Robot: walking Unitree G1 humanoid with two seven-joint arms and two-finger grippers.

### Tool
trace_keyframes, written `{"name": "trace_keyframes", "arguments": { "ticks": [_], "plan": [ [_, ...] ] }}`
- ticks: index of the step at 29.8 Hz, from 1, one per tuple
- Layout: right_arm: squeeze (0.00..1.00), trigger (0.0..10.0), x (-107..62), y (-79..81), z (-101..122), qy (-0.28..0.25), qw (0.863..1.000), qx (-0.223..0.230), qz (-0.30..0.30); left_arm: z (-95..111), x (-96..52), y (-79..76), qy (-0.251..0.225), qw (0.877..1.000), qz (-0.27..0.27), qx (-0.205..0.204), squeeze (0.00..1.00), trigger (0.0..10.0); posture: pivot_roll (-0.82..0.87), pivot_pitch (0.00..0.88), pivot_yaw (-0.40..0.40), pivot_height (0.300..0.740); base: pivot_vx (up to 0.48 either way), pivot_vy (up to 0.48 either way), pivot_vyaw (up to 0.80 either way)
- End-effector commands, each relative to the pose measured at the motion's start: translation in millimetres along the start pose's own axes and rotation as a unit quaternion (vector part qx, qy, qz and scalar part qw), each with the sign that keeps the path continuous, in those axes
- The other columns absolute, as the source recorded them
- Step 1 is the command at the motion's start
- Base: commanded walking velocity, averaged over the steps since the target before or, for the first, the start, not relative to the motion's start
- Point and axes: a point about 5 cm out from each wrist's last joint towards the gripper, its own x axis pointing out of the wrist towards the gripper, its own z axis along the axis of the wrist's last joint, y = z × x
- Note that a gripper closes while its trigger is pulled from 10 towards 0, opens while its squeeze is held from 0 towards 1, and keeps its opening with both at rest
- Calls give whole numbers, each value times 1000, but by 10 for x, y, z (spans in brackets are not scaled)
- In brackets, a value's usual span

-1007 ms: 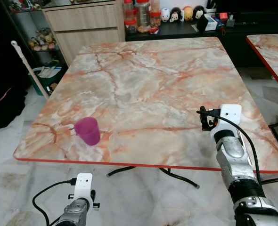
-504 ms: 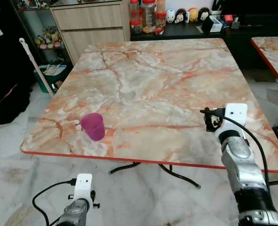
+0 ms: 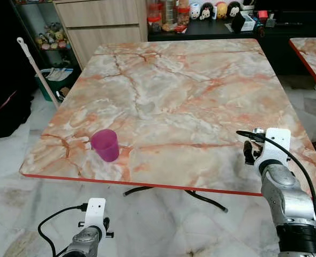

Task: Setting the table

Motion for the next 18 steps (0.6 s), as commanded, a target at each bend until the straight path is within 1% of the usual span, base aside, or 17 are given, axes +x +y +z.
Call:
{"name": "trace_keyframes", "arguments": {
  "ticks": [1, 8, 11, 15, 16, 17, 18],
  "plan": [
    [0, 10000, -23, -58, 7, -1, 1000, 9, -9, -29, -7, 55, 8, 1000, 2, 10, 0, 10000, -85, 80, 83, 740, 0, 0, 0],
    [0, 10000, -48, -128, 87, -20, 999, 34, -16, -33, -9, 59, 8, 1000, 2, 13, 0, 10000, -85, 75, 85, 740, 0, 0, 0],
    [0, 10000, -41, -142, 78, -18, 999, 43, -16, -35, -9, 60, 8, 1000, 0, 18, 0, 10000, -88, 71, 87, 740, 0, 0, 0],
    [0, 10000, -27, -140, 70, -18, 998, 50, -13, -36, -10, 61, 8, 1000, 0, 19, 0, 10000, -87, 70, 88, 740, 0, 0, 0],
    [0, 10000, -5, -113, 69, -24, 998, 62, 0, -36, -10, 63, 8, 1000, 1, 20, 0, 10000, -89, 72, 89, 740, 0, 0, 0],
    [0, 10000, 19, -62, 62, -28, 997, 64, 15, -35, -10, 64, 8, 1000, 1, 20, 0, 10000, -89, 72, 89, 740, 0, 0, 0],
    [0, 10000, 19, -62, 62, -28, 997, 64, 15, -35, -10, 64, 8, 1000, 1, 20, 0, 10000, -89, 72, 89, 740, 0, 0, 0]
  ]
}}
